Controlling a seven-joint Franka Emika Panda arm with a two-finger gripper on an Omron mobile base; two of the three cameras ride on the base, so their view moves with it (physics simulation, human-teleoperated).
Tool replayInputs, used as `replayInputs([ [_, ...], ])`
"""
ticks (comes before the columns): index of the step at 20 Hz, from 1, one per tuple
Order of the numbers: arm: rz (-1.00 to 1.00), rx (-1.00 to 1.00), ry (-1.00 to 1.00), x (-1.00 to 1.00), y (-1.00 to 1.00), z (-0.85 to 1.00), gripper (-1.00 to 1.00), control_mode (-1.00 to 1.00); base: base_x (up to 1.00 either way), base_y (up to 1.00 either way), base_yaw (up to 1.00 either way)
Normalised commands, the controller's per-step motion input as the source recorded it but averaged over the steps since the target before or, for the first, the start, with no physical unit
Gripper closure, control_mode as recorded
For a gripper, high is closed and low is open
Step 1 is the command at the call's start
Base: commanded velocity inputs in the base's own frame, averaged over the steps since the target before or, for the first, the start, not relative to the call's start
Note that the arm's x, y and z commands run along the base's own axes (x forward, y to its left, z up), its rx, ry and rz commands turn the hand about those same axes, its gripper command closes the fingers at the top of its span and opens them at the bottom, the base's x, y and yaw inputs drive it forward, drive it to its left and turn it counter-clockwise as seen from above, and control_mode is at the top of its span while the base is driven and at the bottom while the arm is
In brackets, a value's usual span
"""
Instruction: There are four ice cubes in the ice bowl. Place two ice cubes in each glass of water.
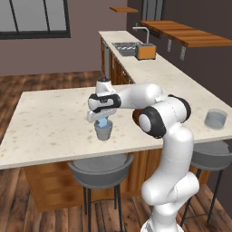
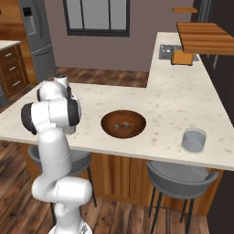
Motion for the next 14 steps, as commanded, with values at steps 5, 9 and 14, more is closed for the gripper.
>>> replayInputs([
  [5,0.00,0.09,0.00,0.13,-0.11,0.35,-1.00,-1.00,0.00,0.00,0.00],
  [9,-0.03,0.11,-0.02,-0.31,-0.44,0.84,-1.00,-1.00,0.00,0.00,0.00],
  [14,-0.21,0.01,0.00,-1.00,-1.00,0.30,-1.00,-1.00,0.00,0.00,0.00],
])
